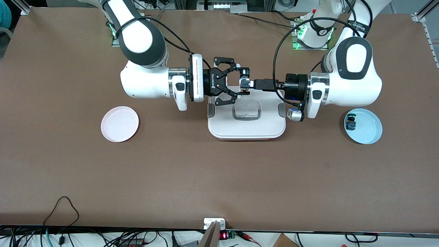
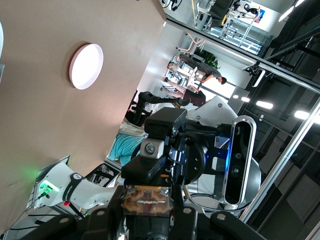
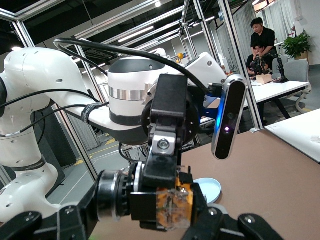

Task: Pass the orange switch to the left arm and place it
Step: 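Open the right gripper and pull back while the left gripper holds, then carry the switch to the blue plate while the right gripper retracts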

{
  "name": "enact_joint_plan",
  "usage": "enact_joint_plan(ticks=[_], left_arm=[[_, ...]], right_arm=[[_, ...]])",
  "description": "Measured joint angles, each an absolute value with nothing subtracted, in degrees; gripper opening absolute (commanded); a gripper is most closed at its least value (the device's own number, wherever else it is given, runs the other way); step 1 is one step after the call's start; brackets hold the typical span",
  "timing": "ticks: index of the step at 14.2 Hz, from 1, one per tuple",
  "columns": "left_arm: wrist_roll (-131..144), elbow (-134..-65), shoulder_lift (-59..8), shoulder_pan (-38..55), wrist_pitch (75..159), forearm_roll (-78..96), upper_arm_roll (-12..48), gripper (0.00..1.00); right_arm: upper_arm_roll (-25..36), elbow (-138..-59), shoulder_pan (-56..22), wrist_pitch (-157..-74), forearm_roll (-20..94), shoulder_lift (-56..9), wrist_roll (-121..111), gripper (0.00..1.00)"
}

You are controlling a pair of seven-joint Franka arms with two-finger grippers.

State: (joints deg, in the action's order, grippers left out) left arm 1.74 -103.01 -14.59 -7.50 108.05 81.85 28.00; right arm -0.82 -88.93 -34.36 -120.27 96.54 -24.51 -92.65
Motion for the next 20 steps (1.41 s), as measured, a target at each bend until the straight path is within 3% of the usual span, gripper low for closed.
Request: enact_joint_plan(ticks=[1,2,13,16,20], left_arm=[[1.7,-103.0,-14.6,-7.5,108.1,81.8,28.0,0.22],[1.7,-103.1,-14.6,-7.5,108.1,81.8,28.0,0.21],[1.8,-103.2,-14.5,-7.9,108.4,79.9,27.6,0.21],[1.8,-103.0,-14.0,-9.4,107.0,72.8,27.6,0.20],[1.7,-99.9,-13.6,-12.7,98.9,52.3,27.5,0.18]], right_arm=[[-0.8,-88.9,-34.4,-120.3,96.5,-24.5,-92.6,0.72],[-0.8,-89.0,-34.4,-120.3,96.6,-24.5,-92.6,1.00],[3.5,-89.6,-34.4,-118.3,96.9,-24.6,-92.5,1.00],[7.2,-90.6,-34.3,-113.4,96.9,-24.5,-92.5,1.00],[13.7,-92.1,-34.1,-105.0,96.8,-24.5,-92.5,1.00]])
